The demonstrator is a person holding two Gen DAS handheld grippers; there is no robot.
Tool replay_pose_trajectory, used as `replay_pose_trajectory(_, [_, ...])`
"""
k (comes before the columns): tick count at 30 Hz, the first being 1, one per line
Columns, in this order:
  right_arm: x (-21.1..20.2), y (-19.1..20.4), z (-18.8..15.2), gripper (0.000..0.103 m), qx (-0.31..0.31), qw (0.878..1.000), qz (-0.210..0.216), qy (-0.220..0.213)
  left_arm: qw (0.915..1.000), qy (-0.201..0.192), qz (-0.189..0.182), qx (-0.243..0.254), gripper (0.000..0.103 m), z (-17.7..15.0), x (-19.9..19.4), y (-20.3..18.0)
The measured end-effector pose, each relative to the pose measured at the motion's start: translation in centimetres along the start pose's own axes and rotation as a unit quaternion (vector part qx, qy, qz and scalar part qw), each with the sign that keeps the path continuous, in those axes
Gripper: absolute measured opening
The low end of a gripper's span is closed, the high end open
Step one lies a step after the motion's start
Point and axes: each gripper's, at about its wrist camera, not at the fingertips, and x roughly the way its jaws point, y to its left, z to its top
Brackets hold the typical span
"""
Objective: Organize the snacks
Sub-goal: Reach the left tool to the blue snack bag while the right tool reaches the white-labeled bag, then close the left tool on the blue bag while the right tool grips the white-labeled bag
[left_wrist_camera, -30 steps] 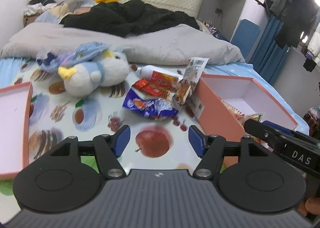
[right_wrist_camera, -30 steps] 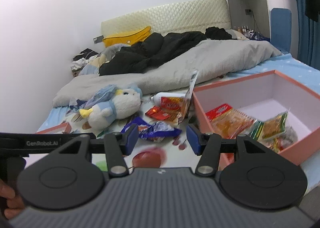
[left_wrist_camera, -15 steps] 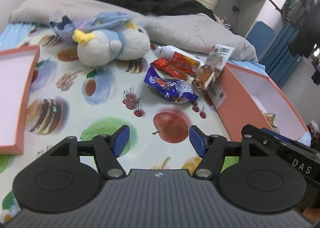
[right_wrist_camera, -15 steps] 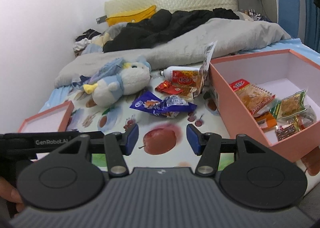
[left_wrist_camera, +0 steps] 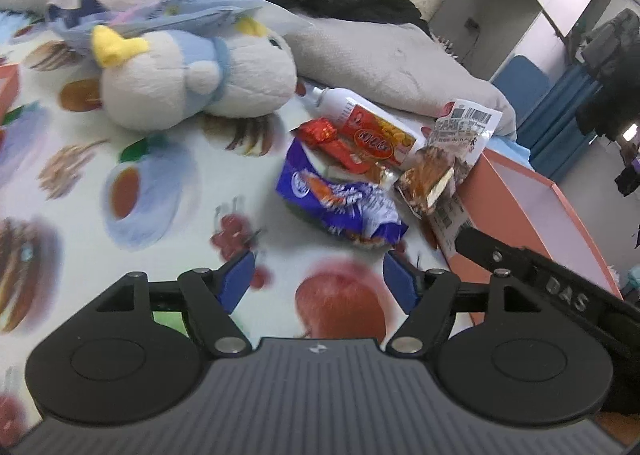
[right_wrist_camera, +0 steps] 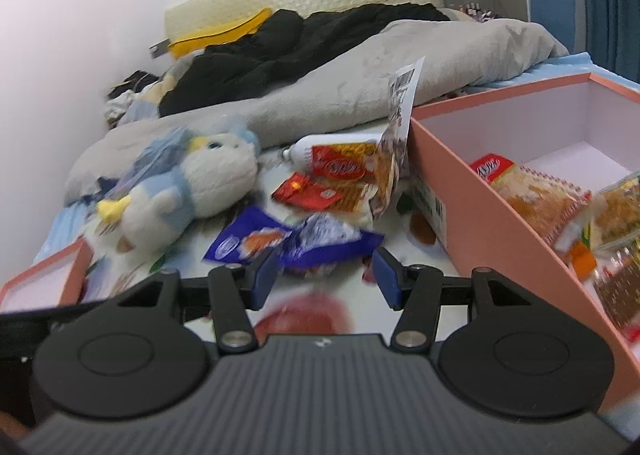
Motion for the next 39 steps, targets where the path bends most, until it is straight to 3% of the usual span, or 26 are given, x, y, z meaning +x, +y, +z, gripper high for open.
replay_pose_trajectory(8, [5.7,-1.1,1.1,0.055,0.026,0.999,-0.043,-0.011,0.9967,-0.014,-0.043,-0.068,0.077,1.2,5.2,1.6])
replay_pose_trajectory(16, [9.4,-2.0,2.1,0.054,0.063,0.995,-0.07,-0.01,0.9933,-0.032,-0.072,-0.084,0.077,2.5,7.8,1.9])
replay_pose_trajectory(28, [13.1,-3.0,3.0,0.039,0.106,0.992,-0.071,-0.008,0.9942,-0.021,-0.079,-0.07,0.076,2.7,10.9,1.3])
replay_pose_trajectory(30, [13.6,-3.4,3.1,0.031,0.116,0.991,-0.07,-0.002,0.9944,-0.018,-0.079,-0.067,0.076,2.7,11.2,1.2])
replay_pose_trajectory(32, [13.7,-3.5,3.1,0.023,0.11,0.991,-0.076,-0.008,0.9941,-0.016,-0.085,-0.066,0.076,2.5,11.6,1.2])
replay_pose_trajectory(39, [13.7,-3.6,2.7,0.014,0.092,0.994,-0.064,-0.003,0.9934,-0.013,-0.094,-0.065,0.076,2.1,12.4,0.9])
